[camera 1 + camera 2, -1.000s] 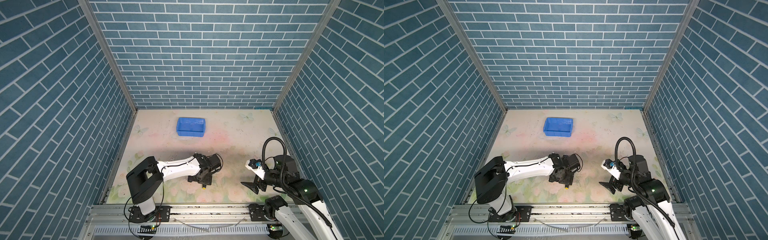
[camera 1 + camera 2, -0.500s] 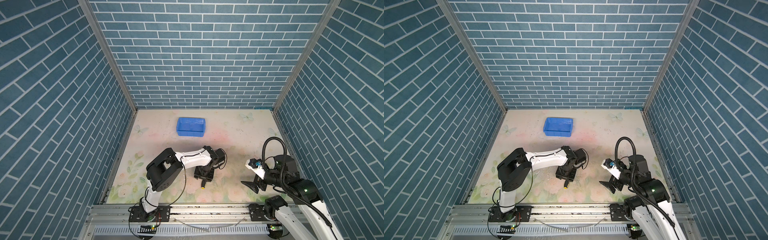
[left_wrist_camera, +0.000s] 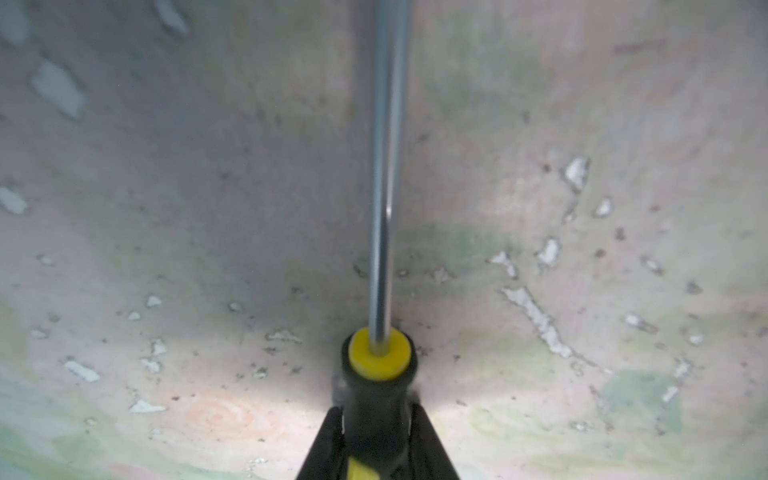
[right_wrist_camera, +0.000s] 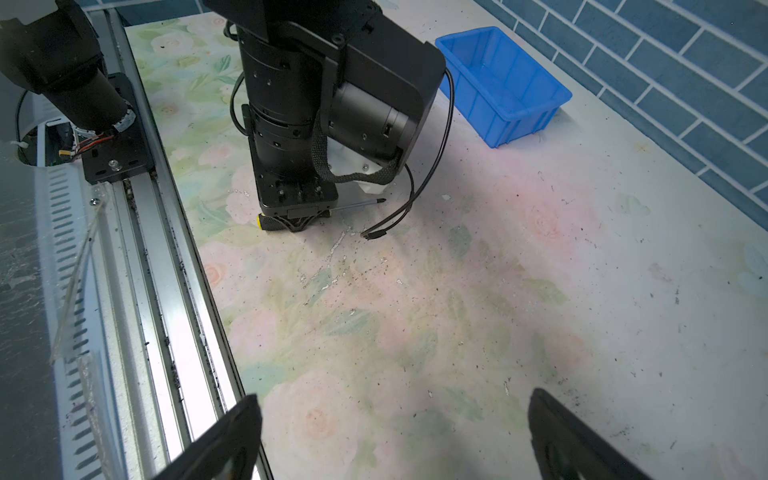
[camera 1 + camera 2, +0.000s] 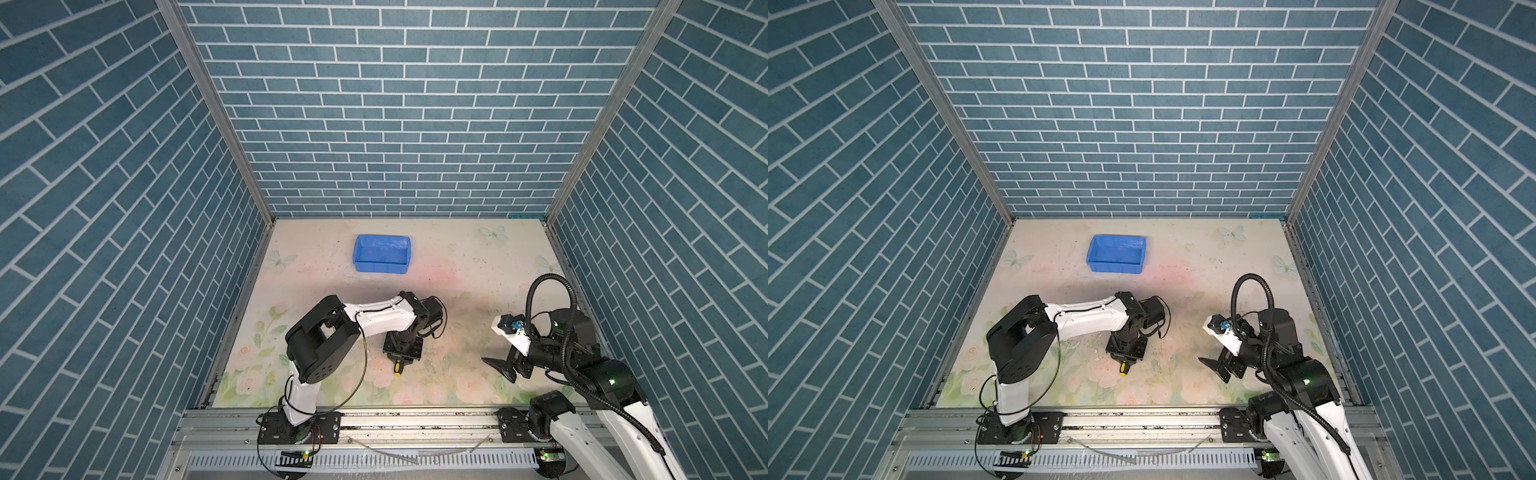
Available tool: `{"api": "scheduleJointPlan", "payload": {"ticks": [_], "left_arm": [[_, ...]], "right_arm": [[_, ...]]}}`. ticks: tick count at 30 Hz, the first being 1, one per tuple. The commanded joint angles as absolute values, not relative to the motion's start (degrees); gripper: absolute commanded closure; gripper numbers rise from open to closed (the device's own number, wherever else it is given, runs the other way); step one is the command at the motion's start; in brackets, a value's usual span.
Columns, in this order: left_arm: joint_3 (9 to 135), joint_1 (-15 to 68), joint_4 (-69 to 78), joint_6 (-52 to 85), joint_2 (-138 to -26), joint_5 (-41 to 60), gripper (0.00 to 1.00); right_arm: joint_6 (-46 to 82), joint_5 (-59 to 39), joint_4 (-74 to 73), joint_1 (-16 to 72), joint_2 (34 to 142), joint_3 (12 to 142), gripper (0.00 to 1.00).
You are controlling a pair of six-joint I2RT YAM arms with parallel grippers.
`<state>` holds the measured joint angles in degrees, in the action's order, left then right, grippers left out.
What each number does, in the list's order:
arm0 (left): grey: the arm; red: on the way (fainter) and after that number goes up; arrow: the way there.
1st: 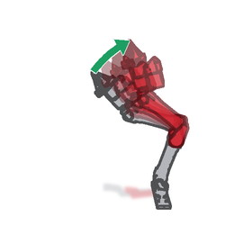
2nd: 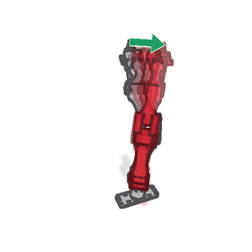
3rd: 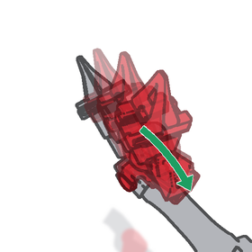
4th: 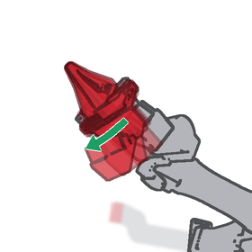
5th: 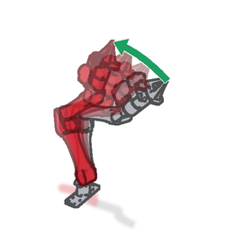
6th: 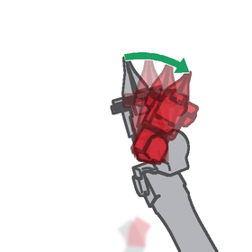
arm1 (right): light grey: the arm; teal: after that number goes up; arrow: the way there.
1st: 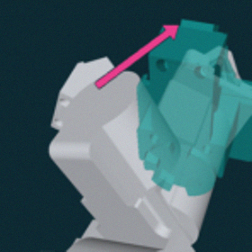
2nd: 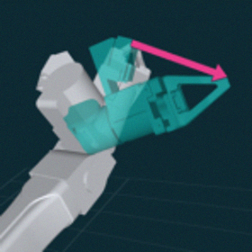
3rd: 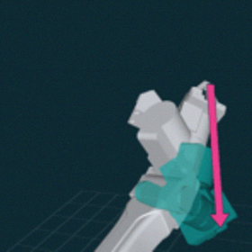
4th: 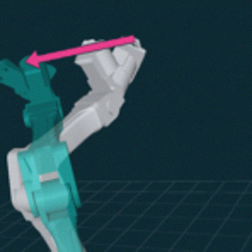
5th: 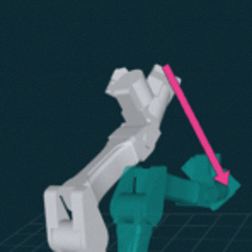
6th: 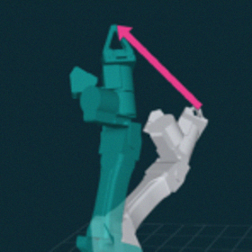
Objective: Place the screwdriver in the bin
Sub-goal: 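Lower the left gripper and close it on the screwdriver handle, then lift the screwdriver with the left gripper and carry it over the blue bin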
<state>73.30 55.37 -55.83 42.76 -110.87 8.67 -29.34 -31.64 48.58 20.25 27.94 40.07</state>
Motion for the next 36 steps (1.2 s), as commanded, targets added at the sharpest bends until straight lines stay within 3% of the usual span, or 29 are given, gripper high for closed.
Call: {"api": "scheduleJointPlan", "payload": {"ticks": [1, 11, 19, 28, 36], "left_arm": [[72.5, 55.2, -55.1, 42.3, -110.4, 7.4, 0.93], [74.1, 55.2, -56.5, 43.2, -106.1, 1.9, 0.98], [82.1, 54.0, -60.5, 41.3, -104.5, -5.0, 1.0], [88.0, 46.8, -58.1, 41.2, -100.8, -9.3, 1.0], [90.3, 36.3, -46.1, 43.0, -102.8, -5.8, 1.0]], "right_arm": [[-28.2, -31.4, 48.0, 20.6, 26.7, 41.1, 0.01], [-26.6, -32.7, 46.1, 20.6, 27.4, 42.2, 0.01], [-24.4, -33.8, 35.6, 20.6, 32.8, 41.7, 0.01], [-21.6, -33.0, 25.8, 21.2, 38.4, 43.1, 0.01], [-20.8, -30.8, 22.0, 22.9, 39.5, 43.6, 0.01]]}}
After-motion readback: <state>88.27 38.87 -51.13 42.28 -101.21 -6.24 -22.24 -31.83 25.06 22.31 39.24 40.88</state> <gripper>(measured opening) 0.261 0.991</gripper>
